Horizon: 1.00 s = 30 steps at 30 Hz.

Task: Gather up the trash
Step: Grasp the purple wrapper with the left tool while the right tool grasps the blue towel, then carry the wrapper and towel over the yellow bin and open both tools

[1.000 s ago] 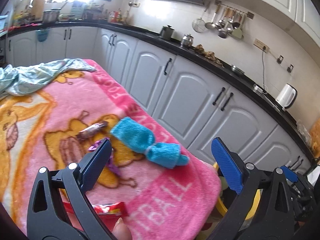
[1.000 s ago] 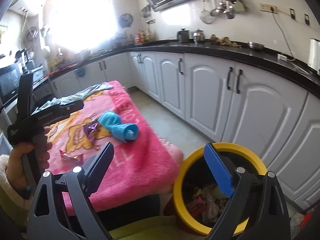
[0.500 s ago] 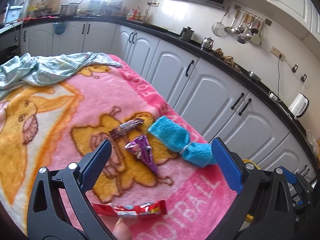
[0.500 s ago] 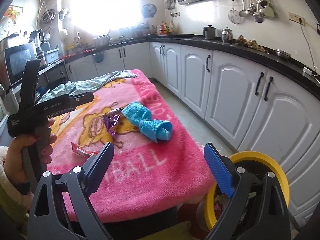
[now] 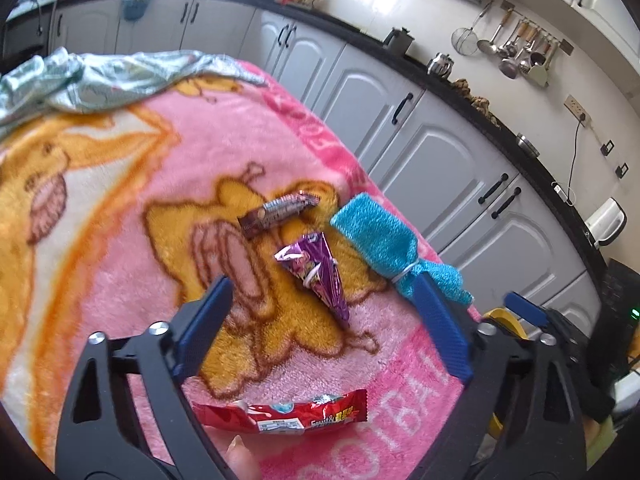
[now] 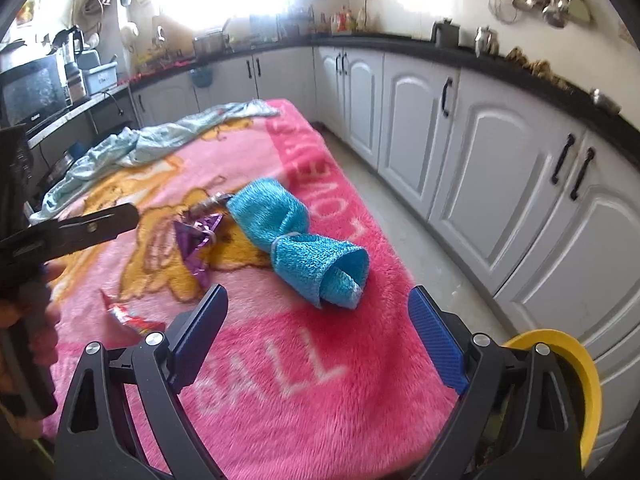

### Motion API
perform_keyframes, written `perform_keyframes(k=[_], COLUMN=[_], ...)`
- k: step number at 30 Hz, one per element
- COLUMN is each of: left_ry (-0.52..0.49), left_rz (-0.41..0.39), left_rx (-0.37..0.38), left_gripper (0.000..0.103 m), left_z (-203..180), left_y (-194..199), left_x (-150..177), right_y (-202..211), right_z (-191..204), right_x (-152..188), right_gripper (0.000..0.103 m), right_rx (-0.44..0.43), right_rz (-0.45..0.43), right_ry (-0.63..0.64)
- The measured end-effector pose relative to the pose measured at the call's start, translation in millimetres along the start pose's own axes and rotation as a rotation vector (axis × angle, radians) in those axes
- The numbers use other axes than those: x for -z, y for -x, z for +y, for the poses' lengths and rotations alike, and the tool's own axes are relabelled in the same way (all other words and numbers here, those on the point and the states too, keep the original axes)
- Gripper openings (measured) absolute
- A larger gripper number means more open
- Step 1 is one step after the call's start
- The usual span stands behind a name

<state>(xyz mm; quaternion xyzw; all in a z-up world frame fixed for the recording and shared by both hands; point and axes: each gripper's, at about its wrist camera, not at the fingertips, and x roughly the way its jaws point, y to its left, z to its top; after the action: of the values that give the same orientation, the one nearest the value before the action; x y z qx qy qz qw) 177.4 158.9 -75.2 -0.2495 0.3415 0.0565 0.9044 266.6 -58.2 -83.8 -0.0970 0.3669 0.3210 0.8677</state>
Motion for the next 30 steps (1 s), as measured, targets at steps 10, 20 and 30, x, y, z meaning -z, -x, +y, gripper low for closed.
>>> perform_keyframes(k=[10,20,30], left_ry=[0.041,0.032,-0.033], left_rz=[0.063,0.1,0.056], left_rx=[0.005,0.011,0.07], left_gripper=[0.051,0.009,0.007], left_z=[-1.3,0.4,-25.6], left_y=[-33.4,-47.5,-17.2], left_x=[-2.6,-0.2,1.8], right_y=[-44.8,0.4,61.6], right_z=[-3.2,-1.0,-9.2], right_x=[3.7,24.1,27.7], right_gripper=[0.015,0.008,0.006], right_rx=[-0.101,-0.139,-0.14], right_rz=[0.108,0.071,-0.036], right_ry=[-0.029,-0.046,-0.076])
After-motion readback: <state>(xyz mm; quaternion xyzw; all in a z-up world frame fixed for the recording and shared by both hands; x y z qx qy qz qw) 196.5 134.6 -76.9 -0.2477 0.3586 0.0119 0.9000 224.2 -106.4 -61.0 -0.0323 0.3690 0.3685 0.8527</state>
